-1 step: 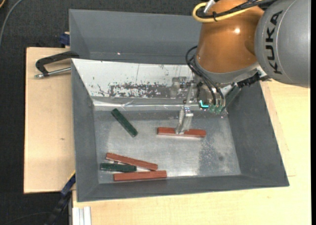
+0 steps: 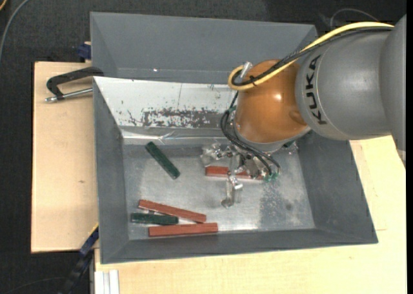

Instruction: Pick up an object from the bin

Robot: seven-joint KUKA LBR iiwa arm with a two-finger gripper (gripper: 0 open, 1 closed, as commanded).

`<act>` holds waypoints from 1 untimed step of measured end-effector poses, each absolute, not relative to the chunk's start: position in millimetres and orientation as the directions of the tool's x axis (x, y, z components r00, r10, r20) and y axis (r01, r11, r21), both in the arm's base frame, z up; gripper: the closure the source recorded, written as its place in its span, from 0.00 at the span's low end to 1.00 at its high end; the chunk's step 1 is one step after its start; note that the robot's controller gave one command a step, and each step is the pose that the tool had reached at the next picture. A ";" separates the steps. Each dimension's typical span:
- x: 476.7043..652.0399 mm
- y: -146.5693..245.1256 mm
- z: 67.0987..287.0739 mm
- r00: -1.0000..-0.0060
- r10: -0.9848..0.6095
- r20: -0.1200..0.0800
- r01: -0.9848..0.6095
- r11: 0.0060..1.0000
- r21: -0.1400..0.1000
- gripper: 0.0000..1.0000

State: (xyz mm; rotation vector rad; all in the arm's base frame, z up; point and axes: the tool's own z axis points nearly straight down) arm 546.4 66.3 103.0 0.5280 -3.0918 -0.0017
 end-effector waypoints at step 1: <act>575.2 27.2 68.5 -0.937 -0.350 -0.005 -0.350 0.937 -0.002 0.00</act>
Offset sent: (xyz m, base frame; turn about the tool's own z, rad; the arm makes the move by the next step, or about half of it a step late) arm 0.0270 -0.0367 -0.0330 -0.0233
